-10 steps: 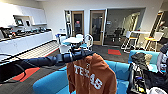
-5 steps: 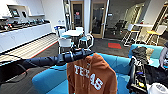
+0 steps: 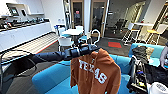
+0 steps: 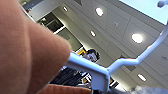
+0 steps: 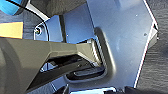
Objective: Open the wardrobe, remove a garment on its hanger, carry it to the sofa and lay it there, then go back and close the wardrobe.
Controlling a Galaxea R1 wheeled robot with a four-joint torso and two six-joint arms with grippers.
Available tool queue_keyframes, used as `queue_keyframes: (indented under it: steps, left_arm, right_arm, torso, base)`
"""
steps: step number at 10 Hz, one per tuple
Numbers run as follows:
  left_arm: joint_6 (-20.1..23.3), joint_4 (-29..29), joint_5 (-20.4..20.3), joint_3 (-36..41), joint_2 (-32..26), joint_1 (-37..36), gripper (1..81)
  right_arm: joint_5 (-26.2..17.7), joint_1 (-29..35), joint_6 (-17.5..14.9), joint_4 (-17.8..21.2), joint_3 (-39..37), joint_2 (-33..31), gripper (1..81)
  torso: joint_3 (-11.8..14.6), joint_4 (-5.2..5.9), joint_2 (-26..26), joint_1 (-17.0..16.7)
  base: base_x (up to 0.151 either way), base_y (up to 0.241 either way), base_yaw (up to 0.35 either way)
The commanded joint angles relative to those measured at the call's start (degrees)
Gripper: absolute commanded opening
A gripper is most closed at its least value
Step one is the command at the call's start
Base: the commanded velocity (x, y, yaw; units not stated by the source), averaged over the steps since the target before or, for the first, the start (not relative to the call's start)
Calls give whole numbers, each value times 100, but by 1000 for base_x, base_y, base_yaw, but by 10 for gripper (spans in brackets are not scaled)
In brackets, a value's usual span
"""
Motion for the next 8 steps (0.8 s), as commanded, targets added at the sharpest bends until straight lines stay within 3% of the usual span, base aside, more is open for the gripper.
queue_keyframes:
  steps: [1, 2, 4, 5, 6, 8]
  left_arm:
    - [-113, -135, -478, -146, 509, -1451, 10]
    - [-113, -127, -478, -260, 770, -1470, 10]
    - [-113, -127, -469, -420, 1107, -1470, 10]
    - [-113, -135, -469, -489, 1282, -1470, 10]
    - [-113, -135, -469, -516, 1380, -1478, 10]
    - [-113, -135, -416, -736, 1679, -1478, 10]
  right_arm:
    - [-300, 184, -12, -19, 26, 29, 811]
    - [-300, 184, -12, -10, 26, 21, 811]
    - [-291, 176, -12, -19, 26, 29, 811]
    - [-291, 184, -12, -28, 18, 29, 811]
    - [-291, 193, -12, -19, 26, 29, 811]
    - [-291, 193, -12, -19, 18, 29, 811]
  torso:
    - [0, 0, 0, 0]
    - [0, 0, 2, 0]
    - [0, 557, 2, 0]
    - [0, 617, 2, 0]
    - [0, 197, 2, 0]
    - [0, 500, 2, 0]
  base:
    - [0, 0, 0]
    - [0, 0, 0]
    - [0, 0, 0]
    - [0, 0, 0]
    - [0, 0, 0]
    - [0, 0, 0]
